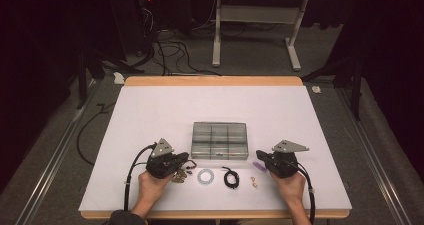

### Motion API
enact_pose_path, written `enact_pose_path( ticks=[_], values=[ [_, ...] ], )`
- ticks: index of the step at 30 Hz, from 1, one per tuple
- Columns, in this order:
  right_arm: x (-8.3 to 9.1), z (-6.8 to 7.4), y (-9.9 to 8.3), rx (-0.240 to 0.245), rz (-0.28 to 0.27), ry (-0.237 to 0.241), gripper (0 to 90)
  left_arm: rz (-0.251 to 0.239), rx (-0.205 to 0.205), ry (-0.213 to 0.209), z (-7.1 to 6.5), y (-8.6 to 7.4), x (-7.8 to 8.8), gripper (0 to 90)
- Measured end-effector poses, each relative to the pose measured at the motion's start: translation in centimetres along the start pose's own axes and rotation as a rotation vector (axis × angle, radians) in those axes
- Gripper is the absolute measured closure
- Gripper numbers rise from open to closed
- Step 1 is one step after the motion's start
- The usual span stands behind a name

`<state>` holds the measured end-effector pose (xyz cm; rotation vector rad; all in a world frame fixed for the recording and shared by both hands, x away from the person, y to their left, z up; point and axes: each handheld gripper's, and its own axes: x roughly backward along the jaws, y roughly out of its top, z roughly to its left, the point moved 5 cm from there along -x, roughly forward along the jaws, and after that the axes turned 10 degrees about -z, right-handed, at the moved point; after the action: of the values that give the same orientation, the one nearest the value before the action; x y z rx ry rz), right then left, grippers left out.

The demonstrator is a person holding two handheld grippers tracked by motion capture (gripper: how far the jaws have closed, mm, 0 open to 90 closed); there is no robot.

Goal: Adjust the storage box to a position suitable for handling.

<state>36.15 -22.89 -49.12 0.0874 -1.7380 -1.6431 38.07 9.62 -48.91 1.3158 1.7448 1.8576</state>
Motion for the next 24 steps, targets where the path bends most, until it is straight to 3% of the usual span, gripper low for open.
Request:
enact_pose_path(
  ticks=[15, 24],
  values=[
    [-0.3, 1.8, -0.3, 0.033, 0.011, 0.032, 90.0, 0.004, -0.003, 0.001, -0.7, -0.1, -0.3, 88.3],
    [-0.6, 2.3, -0.3, 0.026, 0.012, 0.044, 90.0, -0.005, -0.002, 0.015, -0.8, -0.2, -0.6, 89.1]
  ],
)
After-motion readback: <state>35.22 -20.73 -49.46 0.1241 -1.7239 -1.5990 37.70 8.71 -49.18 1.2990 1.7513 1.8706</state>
